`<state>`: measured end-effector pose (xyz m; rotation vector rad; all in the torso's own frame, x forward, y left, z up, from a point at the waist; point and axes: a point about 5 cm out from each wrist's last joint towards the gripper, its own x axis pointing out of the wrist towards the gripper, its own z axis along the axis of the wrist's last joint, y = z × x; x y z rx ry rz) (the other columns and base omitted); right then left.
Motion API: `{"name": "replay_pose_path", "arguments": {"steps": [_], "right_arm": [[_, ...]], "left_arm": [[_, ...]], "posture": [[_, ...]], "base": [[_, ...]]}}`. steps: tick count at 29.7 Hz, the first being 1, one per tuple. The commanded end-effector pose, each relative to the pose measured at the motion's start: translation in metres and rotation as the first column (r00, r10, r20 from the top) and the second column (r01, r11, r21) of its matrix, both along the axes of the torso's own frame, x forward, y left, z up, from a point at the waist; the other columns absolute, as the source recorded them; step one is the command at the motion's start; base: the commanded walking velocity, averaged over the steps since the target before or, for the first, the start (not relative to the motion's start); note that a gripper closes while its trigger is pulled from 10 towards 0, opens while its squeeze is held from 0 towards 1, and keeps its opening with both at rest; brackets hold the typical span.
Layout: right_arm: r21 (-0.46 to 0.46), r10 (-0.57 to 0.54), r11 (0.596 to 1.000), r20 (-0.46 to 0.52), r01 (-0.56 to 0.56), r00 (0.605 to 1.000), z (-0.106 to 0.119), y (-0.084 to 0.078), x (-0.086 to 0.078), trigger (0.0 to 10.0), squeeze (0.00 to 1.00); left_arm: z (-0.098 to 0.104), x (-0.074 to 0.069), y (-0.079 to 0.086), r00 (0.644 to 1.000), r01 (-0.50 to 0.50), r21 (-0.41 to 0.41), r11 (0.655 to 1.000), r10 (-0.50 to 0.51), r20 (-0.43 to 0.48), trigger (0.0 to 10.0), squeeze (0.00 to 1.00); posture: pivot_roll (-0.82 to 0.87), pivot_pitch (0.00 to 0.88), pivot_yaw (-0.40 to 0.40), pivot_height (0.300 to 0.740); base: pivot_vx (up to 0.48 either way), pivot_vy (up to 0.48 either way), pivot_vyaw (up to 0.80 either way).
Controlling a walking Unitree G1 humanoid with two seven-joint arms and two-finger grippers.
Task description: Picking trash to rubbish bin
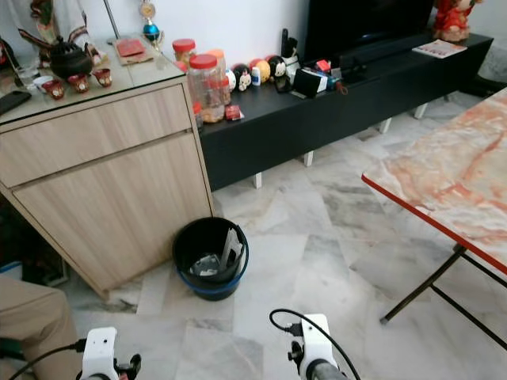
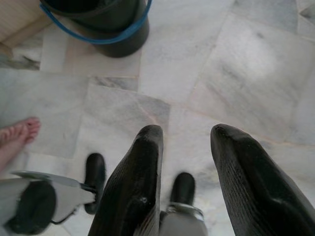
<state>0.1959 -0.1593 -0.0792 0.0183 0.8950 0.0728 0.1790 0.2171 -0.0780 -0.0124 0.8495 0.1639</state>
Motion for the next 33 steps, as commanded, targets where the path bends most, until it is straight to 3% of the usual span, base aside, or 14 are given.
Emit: {"name": "replay_pose_path", "arguments": {"steps": [1, 21, 27, 33], "right_arm": [[-0.001, -0.007, 1.0, -0.004, 0.007, 1.0, -0.0002, 0.0003, -0.0002, 10.0, 0.0], [-0.005, -0.01, 1.0, -0.007, 0.01, 1.0, -0.0011, 0.0016, -0.0017, 10.0, 0.0], [-0.01, -0.007, 1.0, -0.007, 0.007, 1.0, -0.0013, 0.001, -0.0022, 10.0, 0.0], [-0.013, 0.003, 1.0, -0.005, -0.003, 1.0, -0.001, 0.0014, -0.0016, 10.0, 0.0]], "left_arm": [[0.0017, 0.0013, 0.0051, 1.0, -0.006, 0.015, 1.0, 0.006, 0.005, 10.0, 0.0], [0.0011, -0.0012, 0.0083, 1.0, 0.021, 0.048, 0.999, -0.02, -0.013, 10.0, 0.0], [0.0011, -0.0009, 0.0078, 1.0, 0.023, 0.046, 0.999, -0.022, -0.012, 10.0, 0.0], [0.001, -0.0007, 0.0073, 1.0, 0.023, 0.041, 0.999, -0.022, -0.013, 10.0, 0.0]], "posture": [[0.12, 0.0, 0.058, 0.74], [0.1, 0.0, 0.074, 0.74], [0.1, 0.0, 0.075, 0.74], [0.1, 0.0, 0.072, 0.74]], "base": [[0.0, 0.0, -0.8], [0.0, 0.0, -0.8], [0.0, 0.0, 0.0], [0.0, 0.0, -0.8]]}}
